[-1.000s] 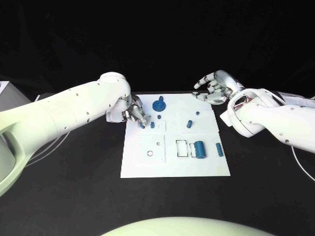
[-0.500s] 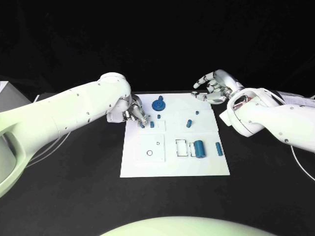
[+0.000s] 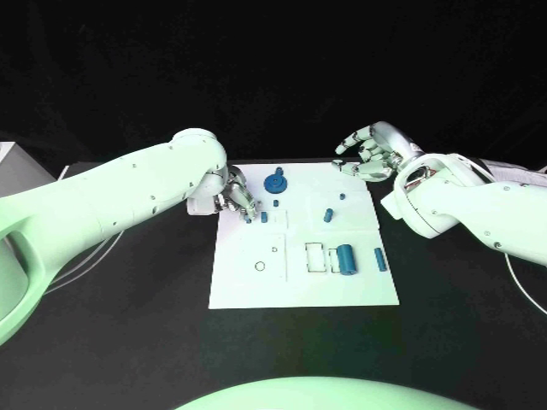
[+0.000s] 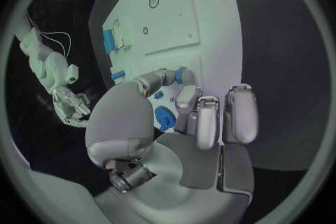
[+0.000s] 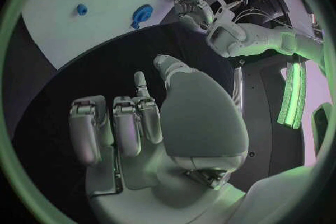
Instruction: Assemble the parts on the task board
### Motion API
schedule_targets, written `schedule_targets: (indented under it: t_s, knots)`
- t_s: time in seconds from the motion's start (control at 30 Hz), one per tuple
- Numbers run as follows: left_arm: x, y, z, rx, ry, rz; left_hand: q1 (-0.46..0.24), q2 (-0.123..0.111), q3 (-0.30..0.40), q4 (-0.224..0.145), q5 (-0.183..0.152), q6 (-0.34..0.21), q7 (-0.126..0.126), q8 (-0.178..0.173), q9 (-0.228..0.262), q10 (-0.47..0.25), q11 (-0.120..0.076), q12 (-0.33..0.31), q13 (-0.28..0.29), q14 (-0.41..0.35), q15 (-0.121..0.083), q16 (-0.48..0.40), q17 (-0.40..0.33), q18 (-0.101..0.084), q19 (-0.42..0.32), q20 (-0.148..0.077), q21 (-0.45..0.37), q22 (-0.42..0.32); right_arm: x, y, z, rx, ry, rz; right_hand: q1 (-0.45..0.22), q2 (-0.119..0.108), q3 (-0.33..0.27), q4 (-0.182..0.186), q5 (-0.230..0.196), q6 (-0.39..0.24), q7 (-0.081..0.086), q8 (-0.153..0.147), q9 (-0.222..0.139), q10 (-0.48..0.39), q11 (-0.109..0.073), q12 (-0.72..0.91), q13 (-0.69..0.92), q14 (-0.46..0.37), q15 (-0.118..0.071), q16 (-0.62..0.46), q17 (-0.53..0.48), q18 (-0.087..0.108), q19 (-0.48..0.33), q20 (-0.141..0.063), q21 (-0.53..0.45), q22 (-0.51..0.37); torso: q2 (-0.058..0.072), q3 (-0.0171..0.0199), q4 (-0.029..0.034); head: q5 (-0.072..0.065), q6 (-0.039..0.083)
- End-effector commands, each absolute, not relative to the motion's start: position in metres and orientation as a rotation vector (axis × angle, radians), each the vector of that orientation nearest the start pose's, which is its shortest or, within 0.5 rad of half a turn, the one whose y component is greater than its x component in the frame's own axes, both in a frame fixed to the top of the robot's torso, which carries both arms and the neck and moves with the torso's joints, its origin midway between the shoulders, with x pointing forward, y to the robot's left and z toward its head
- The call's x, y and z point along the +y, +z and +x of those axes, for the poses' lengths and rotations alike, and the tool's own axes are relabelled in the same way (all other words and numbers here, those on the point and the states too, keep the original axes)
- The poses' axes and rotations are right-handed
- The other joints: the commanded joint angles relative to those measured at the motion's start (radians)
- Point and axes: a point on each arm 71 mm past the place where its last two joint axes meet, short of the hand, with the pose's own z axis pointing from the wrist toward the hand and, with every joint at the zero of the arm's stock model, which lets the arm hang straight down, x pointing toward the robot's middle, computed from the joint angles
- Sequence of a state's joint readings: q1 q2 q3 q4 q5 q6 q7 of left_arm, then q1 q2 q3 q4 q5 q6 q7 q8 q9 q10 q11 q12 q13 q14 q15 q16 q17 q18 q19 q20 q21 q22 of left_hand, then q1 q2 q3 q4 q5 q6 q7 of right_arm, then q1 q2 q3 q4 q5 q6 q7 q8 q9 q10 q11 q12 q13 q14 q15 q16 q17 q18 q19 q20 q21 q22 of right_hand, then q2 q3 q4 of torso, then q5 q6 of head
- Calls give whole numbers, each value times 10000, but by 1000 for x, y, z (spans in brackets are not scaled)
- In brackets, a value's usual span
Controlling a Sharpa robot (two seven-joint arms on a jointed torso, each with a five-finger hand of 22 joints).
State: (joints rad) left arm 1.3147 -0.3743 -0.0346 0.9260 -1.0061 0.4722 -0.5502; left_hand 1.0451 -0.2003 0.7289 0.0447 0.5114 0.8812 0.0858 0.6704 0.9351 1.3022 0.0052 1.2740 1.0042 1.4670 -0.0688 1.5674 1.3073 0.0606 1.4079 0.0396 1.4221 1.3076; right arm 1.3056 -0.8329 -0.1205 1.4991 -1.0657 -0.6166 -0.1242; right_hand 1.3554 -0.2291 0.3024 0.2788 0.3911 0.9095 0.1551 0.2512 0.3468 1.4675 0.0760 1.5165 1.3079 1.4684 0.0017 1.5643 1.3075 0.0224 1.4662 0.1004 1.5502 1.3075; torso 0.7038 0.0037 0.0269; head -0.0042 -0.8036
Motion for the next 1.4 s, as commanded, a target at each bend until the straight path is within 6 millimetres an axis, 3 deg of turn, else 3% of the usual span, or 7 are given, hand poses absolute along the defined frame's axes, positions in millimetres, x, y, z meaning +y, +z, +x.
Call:
schedule_targets:
  t_s: [0.03, 0.37, 0.57, 0.73, 0.83, 1.4]
  knots:
    - [141, -219, 568, 25004, -2634, -1475, 35, -119, -98, 9, -26, -259, -210, -610, -65, -224, -122, -45, -45, 1038, 69, 34, 2635, 49, -39, 25, -64, 180, -219, -153, 504, 14883, 7177, 2952, -4, -43, 43, -3, 35, -68, -16, 56, 10, 537, -59, 33, 2226, 1005, -74, 31, 2559, -149, 940, -61, -55, 2403, 7, -1, 4, 6, 9]
    - [143, -219, 569, 24851, -2437, -1497, 59, -334, -872, 499, -68, -235, -141, -795, -77, -356, -55, -12, -90, 1038, 126, 34, 2635, 60, -68, 67, -128, 119, -220, -153, 504, 14877, 7171, 2960, -4, -43, 43, -3, 35, -68, -16, 56, 10, 537, -59, 33, 2226, 1005, -74, 31, 2559, -149, 940, -61, -55, 2403, 15, 0, -4, -3, 25]
    - [143, -218, 569, 24706, -2421, -1537, 396, -150, -911, 573, 18, -259, -137, -886, -89, -367, -59, 30, -25, 1038, 126, 34, 2635, 66, -73, 73, -148, 102, -220, -153, 504, 14878, 7171, 2960, -4, -43, 43, -3, 35, -68, -16, 56, 10, 537, -59, 33, 2226, 1005, -74, 31, 2559, -149, 940, -61, -55, 2403, 16, 1, -7, 1, 36]
    - [143, -218, 569, 24689, -2606, -1646, 1410, 135, 224, 157, 111, -316, -19, -966, -27, -446, 4, 19, 54, 1038, 158, 34, 2635, 68, -66, 81, -151, 104, -220, -153, 504, 14882, 7165, 2961, -4, -43, 43, -3, 35, -68, -16, 56, 10, 537, -59, 33, 2226, 1005, -74, 31, 2559, -149, 940, -61, -55, 2403, 12, -1, -7, 4, 42]
    - [143, -219, 568, 24784, -2820, -1809, 1541, 188, 1064, -77, 105, -298, 108, -1006, 24, -441, 110, 22, 52, 1038, 249, 34, 2635, 65, -56, 138, -112, 142, -221, -153, 504, 14888, 7158, 2963, -4, -43, 43, -3, 35, -68, -16, 56, 10, 537, -59, 33, 2226, 1005, -74, 31, 2559, -149, 940, -61, -55, 2403, 12, -3, -6, 5, 40]
    - [153, -219, 564, 25270, -3502, -2486, 1481, 151, 1786, -392, 98, -192, 129, -1029, 107, -435, 133, -6, -36, 1038, 265, 34, 2635, 53, -21, 160, -16, 246, -222, -153, 504, 14923, 7124, 2961, -4, -43, 43, -3, 35, -68, -16, 56, 10, 537, -59, 33, 2226, 1005, -74, 31, 2559, -149, 940, -61, -55, 2403, -8, 2, 9, 9, 78]
